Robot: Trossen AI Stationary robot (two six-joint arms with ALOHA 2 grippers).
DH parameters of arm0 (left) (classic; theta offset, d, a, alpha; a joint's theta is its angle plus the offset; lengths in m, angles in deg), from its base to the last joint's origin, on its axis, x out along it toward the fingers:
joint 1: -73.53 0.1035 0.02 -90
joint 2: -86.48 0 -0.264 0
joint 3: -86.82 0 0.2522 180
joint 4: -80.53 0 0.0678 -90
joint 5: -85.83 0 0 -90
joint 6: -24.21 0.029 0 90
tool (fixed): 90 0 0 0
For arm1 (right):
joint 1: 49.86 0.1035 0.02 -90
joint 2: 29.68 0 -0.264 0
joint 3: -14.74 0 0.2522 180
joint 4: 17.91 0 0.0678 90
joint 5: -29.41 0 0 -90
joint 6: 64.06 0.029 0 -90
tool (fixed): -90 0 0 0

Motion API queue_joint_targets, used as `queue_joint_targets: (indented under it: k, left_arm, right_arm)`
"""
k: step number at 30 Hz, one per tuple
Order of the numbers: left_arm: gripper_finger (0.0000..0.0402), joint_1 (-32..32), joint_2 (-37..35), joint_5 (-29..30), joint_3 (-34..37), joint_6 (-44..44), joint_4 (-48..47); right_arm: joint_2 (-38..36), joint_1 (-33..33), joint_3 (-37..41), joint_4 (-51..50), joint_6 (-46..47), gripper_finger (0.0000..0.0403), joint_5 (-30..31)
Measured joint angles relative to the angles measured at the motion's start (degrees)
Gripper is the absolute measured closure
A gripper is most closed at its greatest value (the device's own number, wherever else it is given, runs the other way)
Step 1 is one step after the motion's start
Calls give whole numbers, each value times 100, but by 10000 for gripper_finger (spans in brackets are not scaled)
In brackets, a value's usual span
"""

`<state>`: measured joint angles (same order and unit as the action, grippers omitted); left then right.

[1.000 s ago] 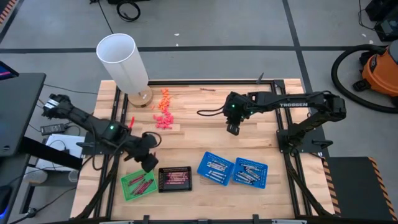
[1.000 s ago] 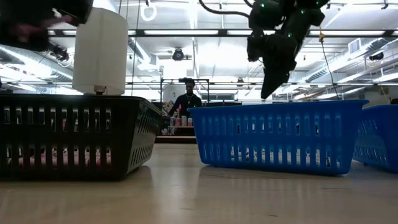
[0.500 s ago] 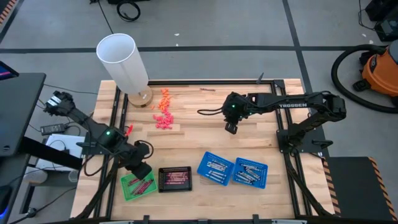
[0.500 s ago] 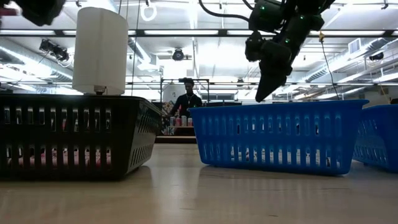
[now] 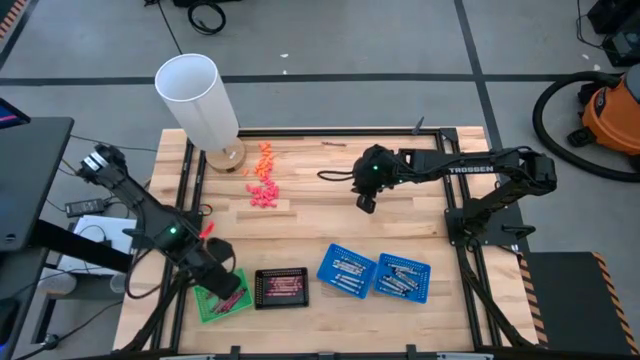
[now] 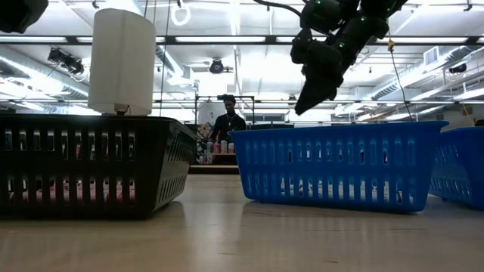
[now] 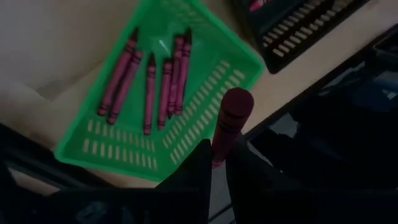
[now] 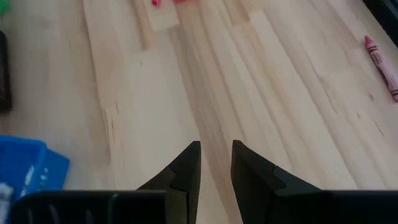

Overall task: Sort crayons
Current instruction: Put the red crayon into the green bin

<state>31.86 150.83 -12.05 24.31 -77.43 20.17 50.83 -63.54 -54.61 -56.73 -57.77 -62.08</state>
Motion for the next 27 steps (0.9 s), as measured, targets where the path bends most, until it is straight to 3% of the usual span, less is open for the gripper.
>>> queue_joint_targets:
  k: [12,21,27]
  left_arm:
    - [361,-107,367,-235,0,24,136]
    - [361,-108,366,-442,0,-18,132]
    - [361,-107,364,-512,0,-290,30]
  right_arm:
    - [0,254,0,1387,501,312,31]
    - [87,429,-2,1702,378,312,377]
    - [616,418,0,1725,113,312,137]
